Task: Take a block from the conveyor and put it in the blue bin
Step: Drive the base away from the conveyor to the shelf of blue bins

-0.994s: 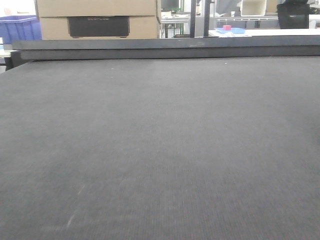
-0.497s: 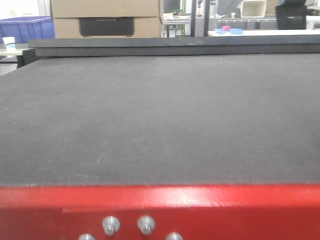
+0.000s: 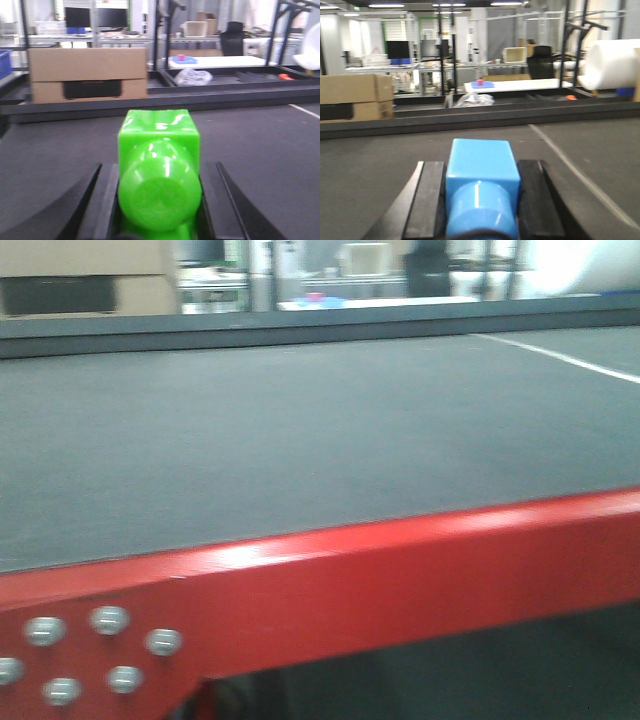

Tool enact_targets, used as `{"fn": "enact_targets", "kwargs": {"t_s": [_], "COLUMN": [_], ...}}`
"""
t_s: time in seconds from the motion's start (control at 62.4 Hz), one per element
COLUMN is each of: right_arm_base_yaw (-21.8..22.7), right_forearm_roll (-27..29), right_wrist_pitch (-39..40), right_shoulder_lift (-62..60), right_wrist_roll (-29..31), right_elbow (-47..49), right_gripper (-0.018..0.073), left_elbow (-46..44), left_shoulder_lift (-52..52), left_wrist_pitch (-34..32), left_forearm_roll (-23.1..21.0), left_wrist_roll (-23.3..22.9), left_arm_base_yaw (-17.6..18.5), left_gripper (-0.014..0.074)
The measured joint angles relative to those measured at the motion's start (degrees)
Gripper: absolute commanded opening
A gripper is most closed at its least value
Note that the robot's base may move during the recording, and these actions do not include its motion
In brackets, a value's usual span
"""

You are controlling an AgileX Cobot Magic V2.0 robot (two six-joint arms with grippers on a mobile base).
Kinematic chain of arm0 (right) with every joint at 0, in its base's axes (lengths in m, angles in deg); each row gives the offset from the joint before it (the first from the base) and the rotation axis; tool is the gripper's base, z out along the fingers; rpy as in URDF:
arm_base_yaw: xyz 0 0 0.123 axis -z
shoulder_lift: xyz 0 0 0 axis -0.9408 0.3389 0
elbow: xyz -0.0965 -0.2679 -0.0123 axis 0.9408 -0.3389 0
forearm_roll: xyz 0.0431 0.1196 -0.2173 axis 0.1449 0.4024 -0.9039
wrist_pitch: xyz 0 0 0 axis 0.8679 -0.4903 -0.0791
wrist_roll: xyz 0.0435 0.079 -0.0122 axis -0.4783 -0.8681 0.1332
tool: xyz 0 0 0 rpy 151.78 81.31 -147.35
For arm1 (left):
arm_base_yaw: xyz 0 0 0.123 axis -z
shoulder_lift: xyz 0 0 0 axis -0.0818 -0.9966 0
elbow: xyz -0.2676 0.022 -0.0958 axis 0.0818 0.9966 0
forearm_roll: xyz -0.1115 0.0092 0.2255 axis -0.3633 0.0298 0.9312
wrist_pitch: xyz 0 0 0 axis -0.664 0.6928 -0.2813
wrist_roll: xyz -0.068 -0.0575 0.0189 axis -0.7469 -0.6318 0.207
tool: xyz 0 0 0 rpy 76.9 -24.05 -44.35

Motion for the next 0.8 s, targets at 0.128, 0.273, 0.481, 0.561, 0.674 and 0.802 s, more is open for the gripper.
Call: {"fn": "enact_targets", "kwargs": {"t_s": [0.128,0.273,0.481,0.561,0.674,0.802], "right_arm_base_yaw": [0.0,0.0,0.0,0.0,0.0,0.0], "right_forearm_roll": [0.0,0.0,0.0,0.0,0.0,0.0], "right_wrist_pitch": [0.0,0.0,0.0,0.0,0.0,0.0], "right_shoulder_lift": [0.0,0.0,0.0,0.0,0.0,0.0], "right_wrist_roll": [0.0,0.0,0.0,0.0,0.0,0.0], "right_elbow": [0.0,0.0,0.0,0.0,0.0,0.0], "right_gripper": [-0.0162,-0.0162,-0.0162,-0.0162,-0.0162,-0.0162], "left_elbow": [0.0,0.0,0.0,0.0,0.0,0.0], "left_shoulder_lift": [0.0,0.0,0.0,0.0,0.0,0.0], "left_wrist_pitch": [0.0,0.0,0.0,0.0,0.0,0.0], "left_forearm_roll": [0.0,0.0,0.0,0.0,0.0,0.0], "left_wrist_roll": [0.0,0.0,0.0,0.0,0.0,0.0], "left_arm_base_yaw": [0.0,0.0,0.0,0.0,0.0,0.0], "left_gripper": [-0.0111,-0.0111,-0.0111,-0.0111,-0.0111,-0.0111]}}
